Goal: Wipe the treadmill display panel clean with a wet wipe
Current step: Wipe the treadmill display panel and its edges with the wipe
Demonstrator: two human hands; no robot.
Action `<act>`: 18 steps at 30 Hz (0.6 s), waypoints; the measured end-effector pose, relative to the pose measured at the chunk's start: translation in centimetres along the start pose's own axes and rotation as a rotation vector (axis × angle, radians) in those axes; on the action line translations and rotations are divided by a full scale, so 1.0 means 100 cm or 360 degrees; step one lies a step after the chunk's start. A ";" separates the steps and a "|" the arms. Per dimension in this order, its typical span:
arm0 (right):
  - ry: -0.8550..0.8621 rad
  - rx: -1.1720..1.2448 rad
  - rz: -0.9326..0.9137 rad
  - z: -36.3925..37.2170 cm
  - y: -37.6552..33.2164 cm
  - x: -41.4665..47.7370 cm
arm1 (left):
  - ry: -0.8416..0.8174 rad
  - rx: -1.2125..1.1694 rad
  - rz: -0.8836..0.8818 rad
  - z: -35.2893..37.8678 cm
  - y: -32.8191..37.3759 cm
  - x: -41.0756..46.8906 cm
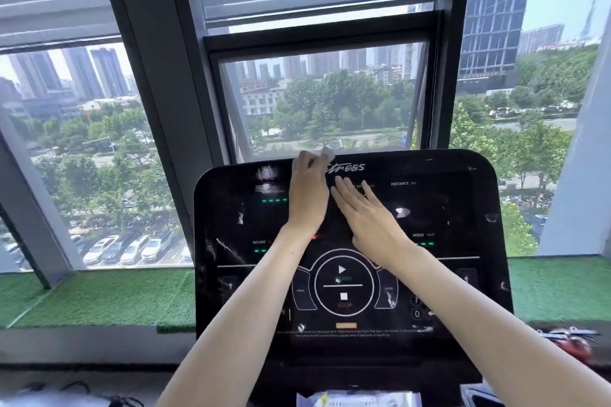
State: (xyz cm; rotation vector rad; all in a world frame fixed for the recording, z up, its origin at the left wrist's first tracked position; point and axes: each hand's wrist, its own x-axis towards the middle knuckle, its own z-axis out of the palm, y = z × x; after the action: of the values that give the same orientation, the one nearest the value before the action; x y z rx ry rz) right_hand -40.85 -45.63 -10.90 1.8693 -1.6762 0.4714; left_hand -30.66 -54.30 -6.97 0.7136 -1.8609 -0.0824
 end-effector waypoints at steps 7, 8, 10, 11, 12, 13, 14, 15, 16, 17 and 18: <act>0.0149 0.0080 0.0271 -0.012 0.022 -0.031 | 0.0307 -0.0009 -0.0530 -0.004 -0.004 0.009; 0.0143 0.0059 0.0293 -0.011 0.025 -0.033 | 0.0192 0.0087 -0.0333 0.002 0.006 0.005; 0.0125 0.0019 0.0318 -0.009 0.030 -0.034 | -0.0011 0.0214 0.0019 0.012 0.011 0.003; 0.0111 0.0003 0.0316 -0.008 0.032 -0.035 | -0.0032 0.0215 0.0028 0.011 0.008 0.007; 0.0092 -0.0011 0.0304 -0.008 0.034 -0.035 | 0.0015 0.0163 -0.0074 0.008 0.004 0.011; 0.0074 -0.0018 0.0288 -0.007 0.035 -0.035 | 0.0140 0.0078 -0.0256 0.004 -0.003 0.014; 0.0066 -0.0020 0.0274 -0.006 0.035 -0.035 | 0.0276 0.0030 -0.0436 0.001 -0.007 0.016; 0.0064 -0.0018 0.0267 -0.005 0.035 -0.035 | 0.0357 0.0022 -0.0545 0.000 -0.007 0.015; 0.0062 -0.0019 0.0264 -0.004 0.035 -0.035 | 0.0344 0.0059 -0.0557 0.001 0.000 0.013; 0.0063 -0.0024 0.0259 -0.003 0.036 -0.034 | 0.0242 0.0121 -0.0461 0.005 0.010 0.010; 0.0067 -0.0033 0.0251 -0.003 0.036 -0.033 | 0.0113 0.0188 -0.0288 0.011 0.021 0.006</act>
State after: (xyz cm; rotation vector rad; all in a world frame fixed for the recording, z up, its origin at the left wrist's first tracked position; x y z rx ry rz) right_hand -44.89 -43.02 -12.07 1.7084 -1.8011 0.5509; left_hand -32.68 -53.17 -6.14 0.9546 -1.7411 -0.0635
